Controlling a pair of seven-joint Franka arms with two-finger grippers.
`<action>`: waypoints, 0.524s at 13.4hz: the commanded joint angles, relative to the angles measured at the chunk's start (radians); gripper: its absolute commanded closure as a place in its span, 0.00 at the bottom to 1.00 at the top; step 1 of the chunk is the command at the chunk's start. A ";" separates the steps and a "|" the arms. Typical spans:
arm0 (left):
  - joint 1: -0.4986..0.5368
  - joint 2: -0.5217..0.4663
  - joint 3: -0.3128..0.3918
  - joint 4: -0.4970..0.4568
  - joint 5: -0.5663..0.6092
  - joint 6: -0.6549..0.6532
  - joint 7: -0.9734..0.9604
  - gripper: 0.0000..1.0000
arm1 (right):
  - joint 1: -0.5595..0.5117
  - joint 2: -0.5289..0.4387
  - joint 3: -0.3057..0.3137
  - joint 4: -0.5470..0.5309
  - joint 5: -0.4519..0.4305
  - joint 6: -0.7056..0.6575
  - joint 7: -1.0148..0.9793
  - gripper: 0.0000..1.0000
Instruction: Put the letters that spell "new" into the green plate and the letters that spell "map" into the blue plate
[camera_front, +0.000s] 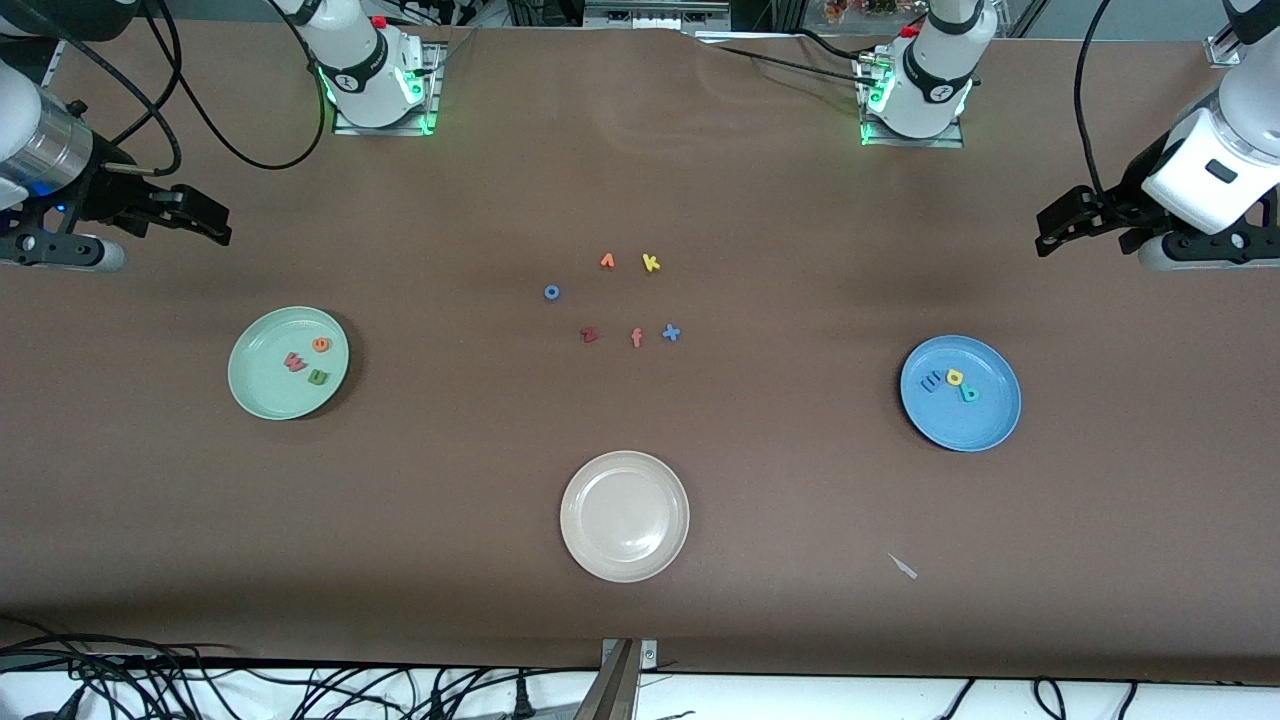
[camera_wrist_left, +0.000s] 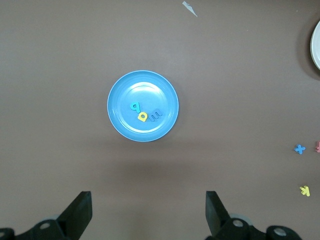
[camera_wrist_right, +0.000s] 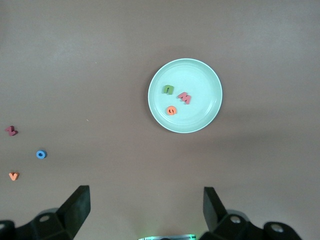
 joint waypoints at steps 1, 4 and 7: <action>-0.014 0.009 0.004 0.027 0.020 -0.026 0.022 0.00 | -0.001 0.003 0.002 0.013 -0.002 -0.007 0.008 0.00; -0.017 0.010 0.001 0.028 0.020 -0.028 0.022 0.00 | -0.004 0.003 0.003 0.013 -0.003 -0.007 0.008 0.00; -0.017 0.010 0.000 0.039 0.022 -0.028 0.022 0.00 | -0.001 0.003 0.003 0.013 -0.003 -0.007 0.008 0.00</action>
